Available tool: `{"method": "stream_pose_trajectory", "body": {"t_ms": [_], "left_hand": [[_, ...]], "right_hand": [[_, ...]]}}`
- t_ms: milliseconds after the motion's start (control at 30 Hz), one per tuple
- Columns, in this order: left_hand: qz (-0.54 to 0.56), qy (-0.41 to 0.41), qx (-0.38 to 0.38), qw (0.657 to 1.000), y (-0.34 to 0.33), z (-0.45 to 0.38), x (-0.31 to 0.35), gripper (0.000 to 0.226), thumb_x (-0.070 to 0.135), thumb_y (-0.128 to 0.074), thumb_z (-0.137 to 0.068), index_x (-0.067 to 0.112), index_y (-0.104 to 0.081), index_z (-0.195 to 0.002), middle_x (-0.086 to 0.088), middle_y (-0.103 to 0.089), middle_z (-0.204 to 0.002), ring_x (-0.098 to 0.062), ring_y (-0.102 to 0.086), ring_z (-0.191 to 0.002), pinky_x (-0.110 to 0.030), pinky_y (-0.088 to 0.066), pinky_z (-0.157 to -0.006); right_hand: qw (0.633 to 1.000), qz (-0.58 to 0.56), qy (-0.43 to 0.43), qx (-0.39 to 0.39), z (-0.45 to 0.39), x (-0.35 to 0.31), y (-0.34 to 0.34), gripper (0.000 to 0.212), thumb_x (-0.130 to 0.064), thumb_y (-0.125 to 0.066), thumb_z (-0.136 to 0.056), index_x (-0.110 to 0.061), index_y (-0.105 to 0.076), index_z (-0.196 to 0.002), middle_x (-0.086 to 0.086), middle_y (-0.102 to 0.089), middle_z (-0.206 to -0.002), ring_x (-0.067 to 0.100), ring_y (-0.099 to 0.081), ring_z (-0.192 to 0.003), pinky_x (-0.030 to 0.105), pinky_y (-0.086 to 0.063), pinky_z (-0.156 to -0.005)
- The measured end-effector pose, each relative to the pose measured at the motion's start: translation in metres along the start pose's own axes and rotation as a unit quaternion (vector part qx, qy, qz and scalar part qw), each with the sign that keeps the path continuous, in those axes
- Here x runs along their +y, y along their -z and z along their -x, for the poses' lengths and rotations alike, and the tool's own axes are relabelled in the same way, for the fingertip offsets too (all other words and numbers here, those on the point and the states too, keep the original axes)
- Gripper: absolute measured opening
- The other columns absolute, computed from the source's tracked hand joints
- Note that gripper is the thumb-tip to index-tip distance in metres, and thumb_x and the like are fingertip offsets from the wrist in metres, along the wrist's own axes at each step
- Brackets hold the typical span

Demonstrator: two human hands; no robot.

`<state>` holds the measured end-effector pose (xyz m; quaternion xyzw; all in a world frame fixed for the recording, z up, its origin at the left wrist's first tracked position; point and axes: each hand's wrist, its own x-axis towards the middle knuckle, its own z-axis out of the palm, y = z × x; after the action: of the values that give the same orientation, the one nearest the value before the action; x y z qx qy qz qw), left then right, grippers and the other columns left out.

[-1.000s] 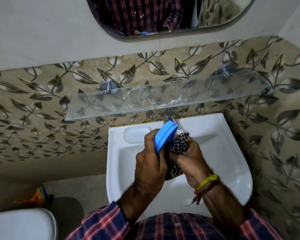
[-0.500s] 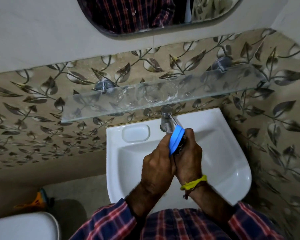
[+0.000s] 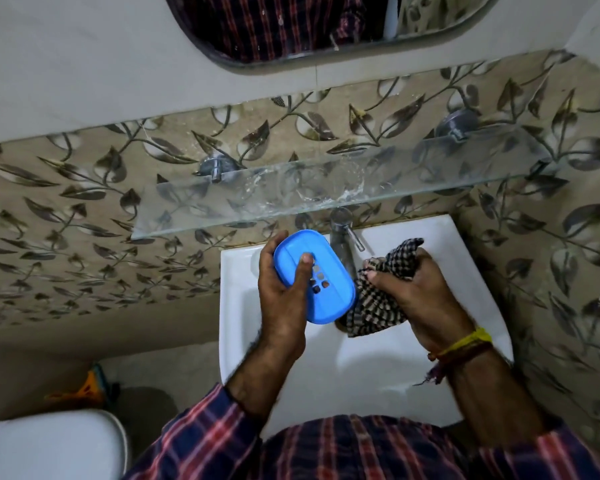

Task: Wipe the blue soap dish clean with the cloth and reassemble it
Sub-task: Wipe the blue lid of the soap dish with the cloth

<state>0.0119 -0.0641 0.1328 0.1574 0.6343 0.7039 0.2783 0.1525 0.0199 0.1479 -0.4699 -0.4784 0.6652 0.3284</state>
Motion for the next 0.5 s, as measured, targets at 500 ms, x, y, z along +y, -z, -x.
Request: {"method": "stream_pose_trajectory", "body": {"t_ms": [500], "left_hand": [[0.23, 0.356, -0.229, 0.876, 0.028, 0.023, 0.0, 0.038, 0.035, -0.065, -0.081, 0.009, -0.075, -0.108, -0.012, -0.073, -0.099, -0.025, -0.067, -0.085, -0.035, -0.052, -0.079]], "right_hand": [[0.902, 0.36, 0.231, -0.064, 0.033, -0.004, -0.027, 0.037, -0.047, -0.055, -0.091, -0.022, -0.042, -0.115, -0.002, -0.067, -0.102, 0.023, -0.067, -0.091, 0.038, -0.054, -0.071]]}}
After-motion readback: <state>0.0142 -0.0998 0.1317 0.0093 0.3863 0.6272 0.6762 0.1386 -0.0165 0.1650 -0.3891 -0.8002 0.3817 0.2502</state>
